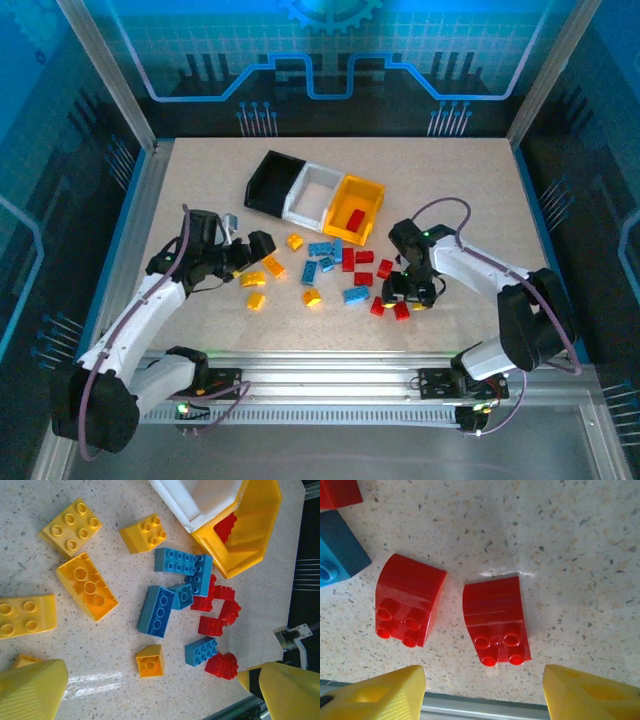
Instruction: Sort the legos into containers by color
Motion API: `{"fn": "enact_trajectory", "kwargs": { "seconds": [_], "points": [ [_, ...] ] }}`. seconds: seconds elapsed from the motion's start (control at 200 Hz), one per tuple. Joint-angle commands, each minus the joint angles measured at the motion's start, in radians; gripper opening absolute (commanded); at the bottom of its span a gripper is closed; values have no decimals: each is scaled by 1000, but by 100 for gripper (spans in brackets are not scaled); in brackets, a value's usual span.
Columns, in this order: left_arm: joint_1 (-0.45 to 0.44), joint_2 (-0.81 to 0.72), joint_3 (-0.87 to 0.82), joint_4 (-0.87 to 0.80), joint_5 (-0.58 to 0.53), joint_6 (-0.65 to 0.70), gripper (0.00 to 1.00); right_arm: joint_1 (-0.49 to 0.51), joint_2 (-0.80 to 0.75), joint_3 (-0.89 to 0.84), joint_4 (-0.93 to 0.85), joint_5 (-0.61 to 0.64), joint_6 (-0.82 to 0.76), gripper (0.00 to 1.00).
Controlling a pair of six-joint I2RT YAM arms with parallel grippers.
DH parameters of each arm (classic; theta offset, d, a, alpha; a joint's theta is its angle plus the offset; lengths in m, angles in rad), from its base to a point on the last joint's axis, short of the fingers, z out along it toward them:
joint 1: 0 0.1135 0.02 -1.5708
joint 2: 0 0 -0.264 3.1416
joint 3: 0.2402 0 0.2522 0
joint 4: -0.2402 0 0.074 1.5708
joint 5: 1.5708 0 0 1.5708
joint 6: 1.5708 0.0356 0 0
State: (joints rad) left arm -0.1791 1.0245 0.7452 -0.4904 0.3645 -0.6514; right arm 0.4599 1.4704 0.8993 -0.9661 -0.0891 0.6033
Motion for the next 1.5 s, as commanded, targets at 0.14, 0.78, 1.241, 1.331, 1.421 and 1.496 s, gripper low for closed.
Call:
{"fn": "enact_trajectory", "kwargs": {
  "seconds": [0.14,0.78,1.241,1.331,1.421,1.496],
  "points": [
    [9,-26,-20,-46,7,16,99,16,49,-51,54,6,20,64],
    [9,-15,-11,-58,-2,23,99,16,133,-57,105,38,13,52],
    [9,-9,-24,-30,-1,-5,99,16,119,-34,78,50,-5,36],
    [9,-9,-28,-24,-2,-12,99,11,93,-26,59,52,-4,35],
    [9,-6,-30,-14,1,-17,99,1,61,40,36,42,3,35],
    [9,4,-32,-10,4,-17,99,-8,46,100,20,27,11,35]
  ]
}}
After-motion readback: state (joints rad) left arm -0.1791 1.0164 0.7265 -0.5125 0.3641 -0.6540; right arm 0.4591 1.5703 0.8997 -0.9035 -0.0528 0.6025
